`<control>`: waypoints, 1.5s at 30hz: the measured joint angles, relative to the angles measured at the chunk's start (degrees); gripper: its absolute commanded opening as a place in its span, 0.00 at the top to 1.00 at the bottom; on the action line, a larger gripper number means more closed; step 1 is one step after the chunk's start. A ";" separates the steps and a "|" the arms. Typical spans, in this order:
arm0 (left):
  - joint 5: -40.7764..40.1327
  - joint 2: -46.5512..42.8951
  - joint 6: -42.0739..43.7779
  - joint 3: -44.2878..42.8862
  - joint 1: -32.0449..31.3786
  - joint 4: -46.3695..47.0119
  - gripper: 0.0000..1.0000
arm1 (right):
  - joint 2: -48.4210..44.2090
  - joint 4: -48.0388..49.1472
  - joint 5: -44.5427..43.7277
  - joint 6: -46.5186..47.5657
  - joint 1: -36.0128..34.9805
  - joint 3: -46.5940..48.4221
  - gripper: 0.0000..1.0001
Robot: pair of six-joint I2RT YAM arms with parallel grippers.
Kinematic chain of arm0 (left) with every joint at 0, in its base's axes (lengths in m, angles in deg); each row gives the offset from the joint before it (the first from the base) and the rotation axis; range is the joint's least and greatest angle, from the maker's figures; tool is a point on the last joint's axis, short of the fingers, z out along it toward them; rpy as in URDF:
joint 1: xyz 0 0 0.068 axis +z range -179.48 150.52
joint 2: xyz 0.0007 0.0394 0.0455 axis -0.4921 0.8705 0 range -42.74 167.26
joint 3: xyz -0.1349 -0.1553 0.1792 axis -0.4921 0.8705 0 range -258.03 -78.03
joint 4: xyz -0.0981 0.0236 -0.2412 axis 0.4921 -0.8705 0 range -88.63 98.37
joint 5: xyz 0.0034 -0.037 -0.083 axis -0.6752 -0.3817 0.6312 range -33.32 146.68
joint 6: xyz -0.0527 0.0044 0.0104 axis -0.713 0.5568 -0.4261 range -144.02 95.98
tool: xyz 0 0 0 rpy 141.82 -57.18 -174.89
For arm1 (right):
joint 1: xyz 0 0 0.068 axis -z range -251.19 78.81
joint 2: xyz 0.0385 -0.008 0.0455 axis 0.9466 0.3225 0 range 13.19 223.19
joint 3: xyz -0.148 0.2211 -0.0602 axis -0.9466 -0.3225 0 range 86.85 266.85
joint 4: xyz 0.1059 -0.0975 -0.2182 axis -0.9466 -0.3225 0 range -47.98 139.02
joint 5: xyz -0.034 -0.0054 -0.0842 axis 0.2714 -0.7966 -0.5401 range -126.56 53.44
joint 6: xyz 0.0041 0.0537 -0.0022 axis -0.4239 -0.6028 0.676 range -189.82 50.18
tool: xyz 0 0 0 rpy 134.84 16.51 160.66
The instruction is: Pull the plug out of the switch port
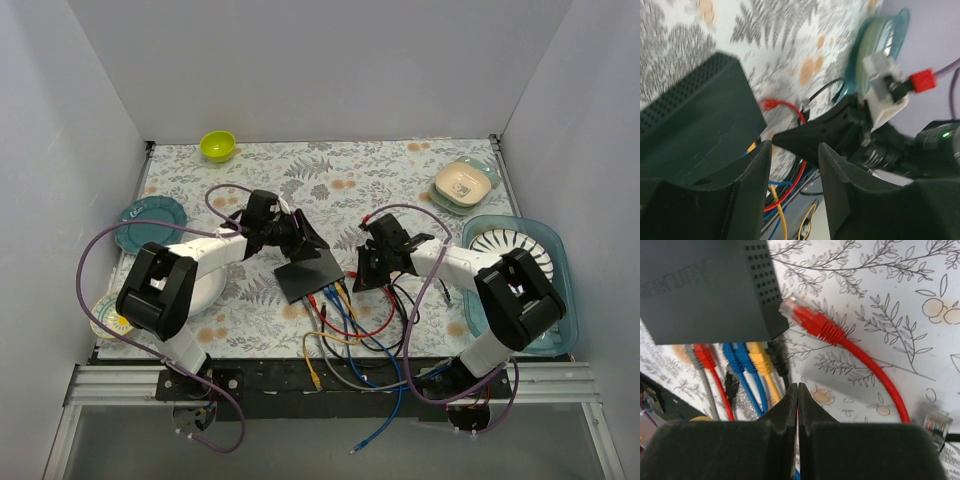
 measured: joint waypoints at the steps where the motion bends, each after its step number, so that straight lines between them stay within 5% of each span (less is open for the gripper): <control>1: 0.24 0.20 -0.09 1.14 -0.66 0.04 0.59 | 0.94 0.00 -0.02 0.02 0.00 0.02 0.99; 18: -0.83 0.81 0.09 8.04 -1.95 -4.00 0.59 | 18.01 3.48 2.29 -2.99 3.91 15.02 0.93; 23: -0.83 0.92 0.24 7.93 -1.95 -4.11 0.59 | 13.09 7.96 0.94 -3.21 3.85 8.48 0.65; 29: -1.40 2.03 0.39 5.66 -1.73 -5.07 0.59 | 5.60 11.21 3.67 -3.69 4.26 -1.14 0.53; 36: -1.29 5.07 0.26 1.53 -1.18 -5.01 0.59 | 1.38 23.82 10.56 -6.95 5.03 -11.28 0.53; 45: 0.15 6.62 -0.63 1.90 -0.79 -4.42 0.60 | 7.50 39.43 17.59 -13.90 6.91 -14.01 0.60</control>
